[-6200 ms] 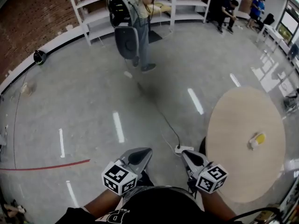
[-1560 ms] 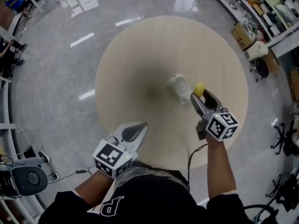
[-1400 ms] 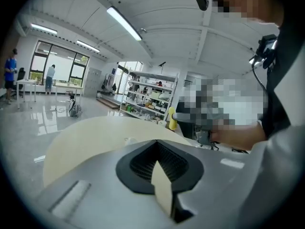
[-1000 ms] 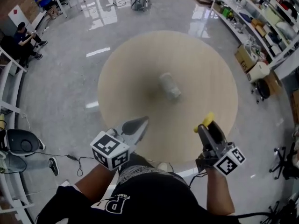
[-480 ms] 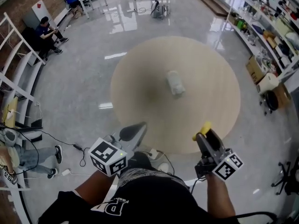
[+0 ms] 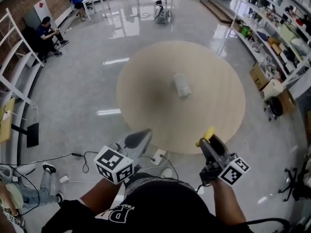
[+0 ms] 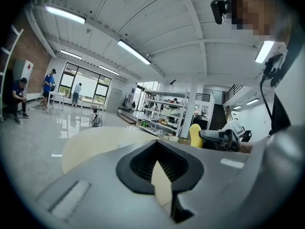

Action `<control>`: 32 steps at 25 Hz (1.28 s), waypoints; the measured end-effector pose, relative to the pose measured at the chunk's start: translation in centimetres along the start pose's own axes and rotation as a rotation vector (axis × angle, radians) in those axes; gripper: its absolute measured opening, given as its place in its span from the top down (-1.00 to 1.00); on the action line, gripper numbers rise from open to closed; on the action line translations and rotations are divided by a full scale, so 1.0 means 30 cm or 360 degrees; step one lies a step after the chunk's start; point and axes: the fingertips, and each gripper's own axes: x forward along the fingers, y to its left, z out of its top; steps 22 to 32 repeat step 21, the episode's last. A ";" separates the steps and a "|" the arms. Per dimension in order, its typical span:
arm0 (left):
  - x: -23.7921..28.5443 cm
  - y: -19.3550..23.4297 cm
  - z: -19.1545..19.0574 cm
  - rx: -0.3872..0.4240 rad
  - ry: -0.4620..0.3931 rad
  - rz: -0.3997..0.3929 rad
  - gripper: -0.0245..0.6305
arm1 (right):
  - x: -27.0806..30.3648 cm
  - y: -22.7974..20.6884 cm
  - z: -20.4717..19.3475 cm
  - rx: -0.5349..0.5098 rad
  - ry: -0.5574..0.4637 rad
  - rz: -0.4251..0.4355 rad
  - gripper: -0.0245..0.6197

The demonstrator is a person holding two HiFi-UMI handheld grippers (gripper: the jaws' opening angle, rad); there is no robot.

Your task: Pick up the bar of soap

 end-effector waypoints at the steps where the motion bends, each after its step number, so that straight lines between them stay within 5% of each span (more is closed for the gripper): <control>1: -0.013 0.005 -0.003 -0.0007 0.0003 0.0008 0.91 | -0.001 0.018 -0.009 -0.0006 0.0011 -0.0006 0.10; 12: -0.106 -0.011 -0.033 -0.0062 -0.0045 -0.0173 0.91 | 0.007 0.149 -0.134 -0.0056 0.0048 -0.0092 0.10; 32: -0.092 0.051 -0.028 -0.0124 -0.0017 -0.0094 0.91 | -0.005 0.081 -0.083 -0.0019 0.0030 -0.0162 0.10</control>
